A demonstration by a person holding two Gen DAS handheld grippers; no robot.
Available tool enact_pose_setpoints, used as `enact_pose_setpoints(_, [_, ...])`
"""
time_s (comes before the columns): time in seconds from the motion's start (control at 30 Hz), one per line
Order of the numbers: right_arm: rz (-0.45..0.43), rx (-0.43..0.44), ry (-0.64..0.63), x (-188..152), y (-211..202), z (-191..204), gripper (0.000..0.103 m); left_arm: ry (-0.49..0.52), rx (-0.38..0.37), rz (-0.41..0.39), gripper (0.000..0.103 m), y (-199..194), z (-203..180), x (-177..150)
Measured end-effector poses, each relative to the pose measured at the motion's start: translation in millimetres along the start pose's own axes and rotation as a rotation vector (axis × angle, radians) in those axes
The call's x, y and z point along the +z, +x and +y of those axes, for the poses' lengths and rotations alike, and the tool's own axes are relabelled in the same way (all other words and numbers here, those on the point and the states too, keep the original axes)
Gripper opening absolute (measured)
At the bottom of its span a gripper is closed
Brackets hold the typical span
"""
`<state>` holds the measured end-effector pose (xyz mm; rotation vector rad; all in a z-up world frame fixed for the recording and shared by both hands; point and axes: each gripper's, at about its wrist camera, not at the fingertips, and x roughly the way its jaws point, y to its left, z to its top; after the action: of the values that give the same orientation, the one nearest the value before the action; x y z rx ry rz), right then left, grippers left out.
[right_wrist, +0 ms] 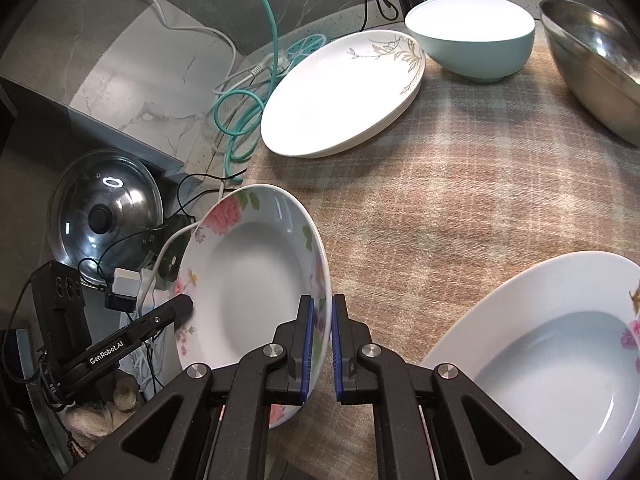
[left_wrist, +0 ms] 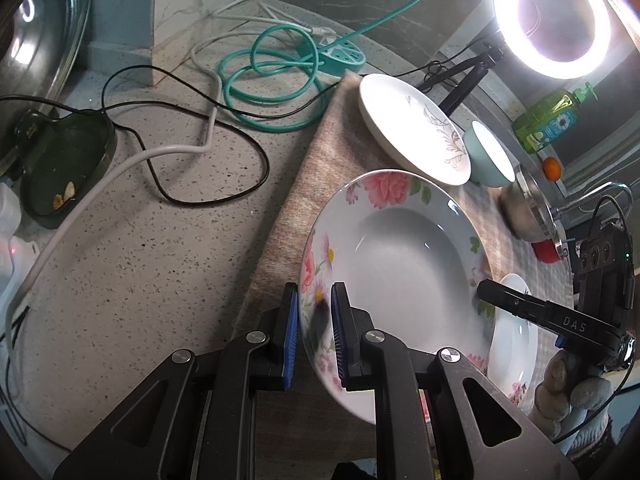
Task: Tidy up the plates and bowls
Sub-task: 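Lift the rose plate with both grippers and carry it over the peony plate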
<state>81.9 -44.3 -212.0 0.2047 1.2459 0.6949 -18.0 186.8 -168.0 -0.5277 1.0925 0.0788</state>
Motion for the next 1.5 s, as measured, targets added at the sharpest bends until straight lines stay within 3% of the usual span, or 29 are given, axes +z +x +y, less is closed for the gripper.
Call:
enact_pose_setpoints(0.63, [-0.081,-0.021,0.045,-17.0,-53.1,-30.1,0.008,0.080,-0.046,-0.008,0.014,-2.3,-53.1,-10.0])
enact_pose_setpoints(1.5, [-0.159,-0.074,0.165,-55.8,-115.7,-98.0,0.008,0.214,-0.114,0.056,0.014,22.2,-134.6,-35.7])
